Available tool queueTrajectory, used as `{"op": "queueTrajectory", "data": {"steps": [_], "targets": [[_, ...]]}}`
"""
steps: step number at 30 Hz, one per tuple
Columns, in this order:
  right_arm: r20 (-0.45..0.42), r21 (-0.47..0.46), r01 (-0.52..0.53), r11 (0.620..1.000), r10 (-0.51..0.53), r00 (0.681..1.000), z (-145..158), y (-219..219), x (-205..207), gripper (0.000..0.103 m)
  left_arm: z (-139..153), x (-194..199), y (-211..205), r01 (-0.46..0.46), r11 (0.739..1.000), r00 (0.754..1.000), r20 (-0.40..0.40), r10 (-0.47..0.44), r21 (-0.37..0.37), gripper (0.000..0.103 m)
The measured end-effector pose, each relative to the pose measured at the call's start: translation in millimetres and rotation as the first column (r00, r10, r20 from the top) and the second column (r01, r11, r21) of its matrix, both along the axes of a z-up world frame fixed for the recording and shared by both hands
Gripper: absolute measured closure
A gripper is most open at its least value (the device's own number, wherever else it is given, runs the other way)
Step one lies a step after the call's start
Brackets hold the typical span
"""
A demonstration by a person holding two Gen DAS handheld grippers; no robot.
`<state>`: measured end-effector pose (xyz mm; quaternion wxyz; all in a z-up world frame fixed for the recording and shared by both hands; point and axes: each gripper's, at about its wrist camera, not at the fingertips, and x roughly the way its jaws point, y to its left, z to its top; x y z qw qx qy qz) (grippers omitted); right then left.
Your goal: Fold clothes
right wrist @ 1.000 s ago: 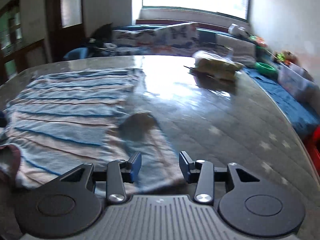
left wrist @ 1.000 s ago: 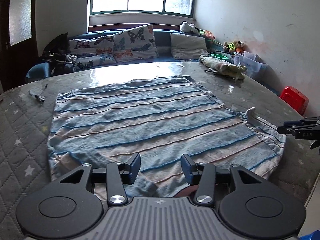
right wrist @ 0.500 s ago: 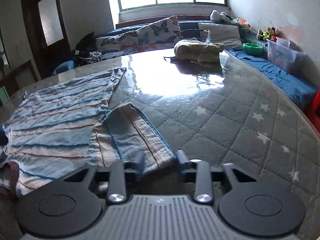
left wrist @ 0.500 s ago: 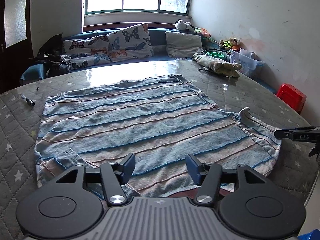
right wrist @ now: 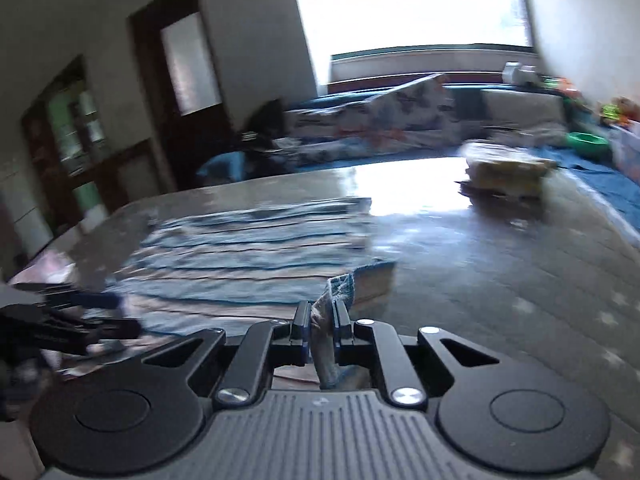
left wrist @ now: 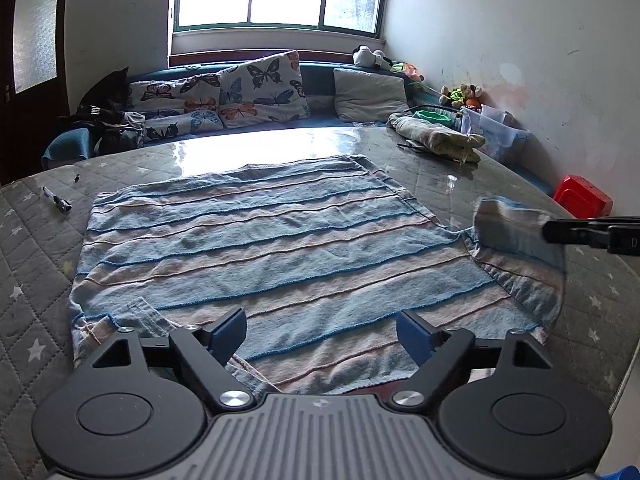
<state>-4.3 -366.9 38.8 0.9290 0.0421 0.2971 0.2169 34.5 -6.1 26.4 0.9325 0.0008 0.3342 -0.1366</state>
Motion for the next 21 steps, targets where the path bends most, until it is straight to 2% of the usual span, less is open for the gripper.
{"op": "queueTrajectory", "data": {"steps": [8,11,13,16,21], "targets": [[-0.050,-0.014,-0.207,0.978,0.206,0.977,-15.3,61.2,13.9,0.093,2.8,-0.1,3.4,-0.018,1.000,1.000,0.011,0.018,-0.007,0.015],[-0.081,-0.018,-0.244,0.970,0.241,0.967,-23.0,69.4,14.2,0.084,3.1,1.4,1.5,-0.016,1.000,1.000,0.011,0.016,-0.005,0.015],[-0.102,-0.020,-0.268,0.963,0.265,0.959,-28.2,74.9,14.4,0.084,3.3,2.3,-0.6,-0.012,1.000,1.000,0.013,0.012,0.000,0.015],[-0.100,-0.028,-0.276,0.961,0.272,0.957,-25.5,72.1,15.3,0.084,2.9,5.7,-4.6,-0.004,1.000,1.000,0.013,0.004,0.004,0.015],[-0.065,-0.107,-0.220,0.970,0.214,0.975,-16.1,60.0,37.2,0.084,-1.2,14.5,-21.5,0.026,0.999,1.000,0.009,-0.026,0.029,0.015]]}}
